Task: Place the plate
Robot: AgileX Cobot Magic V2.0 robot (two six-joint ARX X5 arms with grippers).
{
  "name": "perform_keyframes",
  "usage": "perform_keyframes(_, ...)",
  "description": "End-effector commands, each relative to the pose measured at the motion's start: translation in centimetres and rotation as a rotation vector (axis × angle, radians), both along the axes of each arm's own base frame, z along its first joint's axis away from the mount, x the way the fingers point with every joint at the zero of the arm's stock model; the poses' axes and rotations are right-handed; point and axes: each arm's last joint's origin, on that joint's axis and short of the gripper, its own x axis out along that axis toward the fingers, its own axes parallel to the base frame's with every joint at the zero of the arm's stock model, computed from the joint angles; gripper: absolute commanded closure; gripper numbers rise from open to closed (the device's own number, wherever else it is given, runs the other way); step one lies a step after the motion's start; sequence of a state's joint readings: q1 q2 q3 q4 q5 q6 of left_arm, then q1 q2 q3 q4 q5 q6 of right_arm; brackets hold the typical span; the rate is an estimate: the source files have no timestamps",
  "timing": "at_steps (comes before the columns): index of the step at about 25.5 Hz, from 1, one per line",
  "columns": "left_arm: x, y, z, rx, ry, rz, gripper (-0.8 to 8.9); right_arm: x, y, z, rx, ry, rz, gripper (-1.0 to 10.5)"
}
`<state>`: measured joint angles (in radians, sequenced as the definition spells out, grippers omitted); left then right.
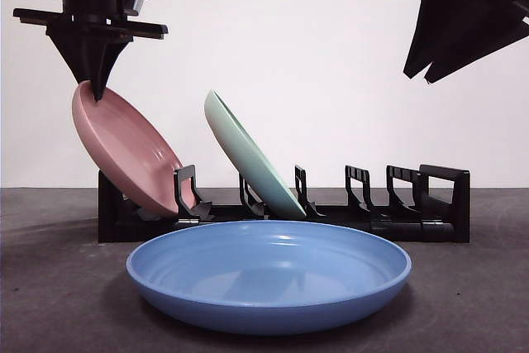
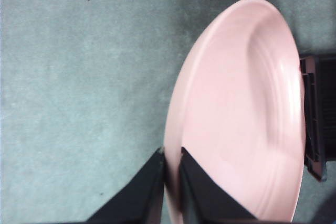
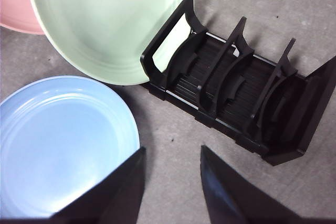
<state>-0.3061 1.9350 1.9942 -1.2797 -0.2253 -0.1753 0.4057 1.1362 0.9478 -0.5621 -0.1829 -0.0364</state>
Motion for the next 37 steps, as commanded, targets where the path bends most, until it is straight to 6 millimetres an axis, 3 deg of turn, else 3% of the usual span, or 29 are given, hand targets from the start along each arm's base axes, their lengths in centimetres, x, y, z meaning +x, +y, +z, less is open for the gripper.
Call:
perform_keyframes(1, 0.2, -0.4, 1.5, 0.020, -0.052, -0.006, 7.98, 0.1, 0.1, 0.2, 0.006, -0.001, 0.000, 7.9)
perform_keyframes(8, -1.0, 0.2, 5.1, 0.117, -0.115, 0.013, 7.98, 0.1, 0.1, 0.2, 0.005, 0.001, 0.000, 7.9)
perform_keyframes(14, -2.2, 0.7, 7.7, 0.101, -0.170, 0.014, 7.98, 0.0, 0.1, 0.2, 0.003, 0.006, 0.000, 7.9)
perform_keyframes(25, -7.0, 2.2, 12.1, 0.065, -0.282, 0.011, 7.98, 0.0, 0.1, 0.1, 0.001, 0.010, 0.000, 7.9)
perform_keyframes(30, -9.4, 2.8, 11.8, 0.017, -0.243, -0.010, 7.98, 0.0, 0.1, 0.1, 0.001, 0.010, 0.000, 7.9)
perform_keyframes(37, -14.1, 3.6, 9.4, -0.034, -0.264, -0.027, 7.98, 0.0, 0.1, 0.1, 0.001, 0.010, 0.000, 7.9)
